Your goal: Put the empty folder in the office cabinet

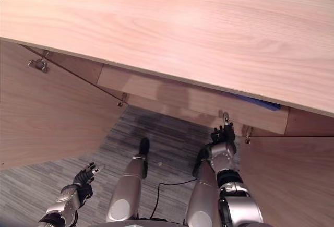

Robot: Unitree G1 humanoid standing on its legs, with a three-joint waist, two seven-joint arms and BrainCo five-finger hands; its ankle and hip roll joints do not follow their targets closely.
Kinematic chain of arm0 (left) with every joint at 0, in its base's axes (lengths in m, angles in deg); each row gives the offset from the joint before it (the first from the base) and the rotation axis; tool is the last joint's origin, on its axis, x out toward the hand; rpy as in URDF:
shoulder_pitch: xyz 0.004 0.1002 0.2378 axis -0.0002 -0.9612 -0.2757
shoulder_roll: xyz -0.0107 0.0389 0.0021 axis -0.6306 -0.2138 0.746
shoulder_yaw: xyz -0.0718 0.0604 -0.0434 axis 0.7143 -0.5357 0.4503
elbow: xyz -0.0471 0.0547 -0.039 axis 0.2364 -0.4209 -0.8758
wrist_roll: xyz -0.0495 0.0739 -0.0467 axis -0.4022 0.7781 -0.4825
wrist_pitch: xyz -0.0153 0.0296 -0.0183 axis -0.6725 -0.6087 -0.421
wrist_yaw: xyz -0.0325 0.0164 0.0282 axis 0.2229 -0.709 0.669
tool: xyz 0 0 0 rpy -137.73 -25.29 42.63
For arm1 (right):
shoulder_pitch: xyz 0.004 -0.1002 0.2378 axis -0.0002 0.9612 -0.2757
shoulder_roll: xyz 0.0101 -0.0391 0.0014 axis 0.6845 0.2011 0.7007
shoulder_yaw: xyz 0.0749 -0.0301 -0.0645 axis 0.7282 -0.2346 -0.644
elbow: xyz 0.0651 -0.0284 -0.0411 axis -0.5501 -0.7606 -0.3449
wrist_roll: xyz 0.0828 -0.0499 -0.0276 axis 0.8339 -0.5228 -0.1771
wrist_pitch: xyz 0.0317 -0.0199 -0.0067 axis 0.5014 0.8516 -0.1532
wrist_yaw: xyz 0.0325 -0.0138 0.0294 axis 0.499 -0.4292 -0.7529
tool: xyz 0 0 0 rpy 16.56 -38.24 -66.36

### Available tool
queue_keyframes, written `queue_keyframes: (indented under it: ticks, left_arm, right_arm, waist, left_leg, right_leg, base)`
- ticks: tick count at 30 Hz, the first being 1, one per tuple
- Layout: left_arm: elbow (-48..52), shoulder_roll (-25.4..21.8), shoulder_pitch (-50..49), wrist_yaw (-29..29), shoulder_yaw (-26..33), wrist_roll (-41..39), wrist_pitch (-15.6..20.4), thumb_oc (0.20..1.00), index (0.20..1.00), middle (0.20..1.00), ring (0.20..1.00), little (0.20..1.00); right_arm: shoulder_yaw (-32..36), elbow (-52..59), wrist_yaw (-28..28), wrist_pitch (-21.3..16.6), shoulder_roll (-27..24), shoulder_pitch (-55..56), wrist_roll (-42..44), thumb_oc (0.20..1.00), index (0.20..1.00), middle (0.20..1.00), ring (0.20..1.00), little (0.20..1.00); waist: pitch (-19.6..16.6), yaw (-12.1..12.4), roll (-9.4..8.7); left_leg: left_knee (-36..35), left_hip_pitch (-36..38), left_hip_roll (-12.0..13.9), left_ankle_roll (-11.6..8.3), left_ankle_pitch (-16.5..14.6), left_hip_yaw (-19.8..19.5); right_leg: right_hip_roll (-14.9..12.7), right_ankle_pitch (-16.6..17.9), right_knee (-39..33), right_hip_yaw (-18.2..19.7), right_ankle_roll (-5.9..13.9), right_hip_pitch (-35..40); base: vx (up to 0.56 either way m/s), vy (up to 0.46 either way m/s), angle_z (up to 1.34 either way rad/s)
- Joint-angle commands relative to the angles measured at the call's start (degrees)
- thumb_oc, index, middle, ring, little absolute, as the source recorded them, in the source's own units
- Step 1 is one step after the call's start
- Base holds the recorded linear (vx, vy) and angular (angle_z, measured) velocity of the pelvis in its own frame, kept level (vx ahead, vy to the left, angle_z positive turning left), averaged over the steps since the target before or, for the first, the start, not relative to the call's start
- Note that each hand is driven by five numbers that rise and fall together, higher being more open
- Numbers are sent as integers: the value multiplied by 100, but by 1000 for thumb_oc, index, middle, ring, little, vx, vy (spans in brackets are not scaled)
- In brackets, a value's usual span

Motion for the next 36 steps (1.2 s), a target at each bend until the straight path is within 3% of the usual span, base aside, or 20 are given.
queue_keyframes:
  ticks: [1,5,7,8,12,13,14,18,29,36]
  left_arm:
    - [-71,-93,-34,-23,87,61,155,1000,1000,1000,1000,1000]
    - [368,-102,-239,73,134,16,283,1000,1000,1000,1000,1000]
    - [497,-120,-317,180,146,93,289,1000,1000,1000,1000,1000]
    - [464,-203,-395,300,238,215,334,1000,1000,1000,1000,1000]
    - [552,-292,-473,382,253,367,387,1000,1000,1000,1000,1000]
    - [553,-289,-474,381,254,368,387,1000,1000,1000,1000,1000]
    - [618,-313,-518,420,258,403,433,1000,1000,1000,1000,1000]
    - [676,-309,-563,499,222,439,480,1000,1000,1000,1000,1000]
    - [772,-292,-665,673,263,522,543,1000,1000,1000,1000,1000]
    - [792,-342,-615,712,210,459,558,1000,1000,1000,1000,1000]
  right_arm:
    - [129,246,-90,-240,-280,-176,-414,1000,1000,1000,1000,1000]
    - [110,812,-295,-316,-369,28,-1090,1000,1000,1000,1000,1000]
    - [175,807,-396,-524,-409,141,-1294,206,206,206,206,206]
    - [332,748,-266,-667,-629,198,-1702,200,200,200,200,200]
    - [-1,1001,307,-304,-1359,65,-3620,200,200,200,200,200]
    - [-2,1010,317,-298,-1357,65,-3630,200,200,200,200,200]
    - [-234,1142,518,-100,-1723,-15,-4579,200,200,200,200,200]
    - [-468,1473,824,167,-2187,-129,-5816,200,200,200,200,200]
    - [-593,2517,1166,488,-2912,-83,-7762,200,200,200,200,200]
    - [-821,2192,1106,535,-3035,-467,-7738,200,200,200,200,200]
  waist:
    - [30,87,85]
    - [37,112,122]
    - [20,122,133]
    - [-3,139,145]
    - [-15,204,176]
    - [-14,201,179]
    - [-19,239,183]
    - [-35,278,192]
    - [-53,294,187]
    - [-43,344,201]
  left_leg:
    - [-141,133,12,11,-269,-106]
    - [-244,178,3,33,-234,-117]
    - [-263,195,4,38,-226,-131]
    - [-290,199,1,20,-209,-148]
    - [-383,224,0,1,-145,-189]
    - [-384,225,1,1,-145,-191]
    - [-417,235,-2,6,-122,-208]
    - [-446,238,-5,13,-95,-243]
    - [-529,226,6,17,-61,-258]
    - [-503,173,0,20,-54,-277]
  right_leg:
    - [-48,-57,-638,16,337,716]
    - [-54,-33,-701,7,366,752]
    - [-61,-47,-707,-7,374,767]
    - [-73,-63,-714,-36,389,775]
    - [-79,-29,-743,-71,401,783]
    - [-78,-29,-743,-73,401,785]
    - [-79,-22,-752,-74,408,791]
    - [-77,-14,-757,-92,407,791]
    - [-60,-16,-766,-108,419,733]
    - [-74,-9,-722,-101,434,693]
  base:
    - [0,0,0]
    - [0,0,0]
    - [17,-2,2]
    - [27,-11,7]
    - [11,-6,3]
    - [16,-16,9]
    - [20,-18,11]
    - [17,-14,4]
    - [6,-4,2]
    - [0,0,0]
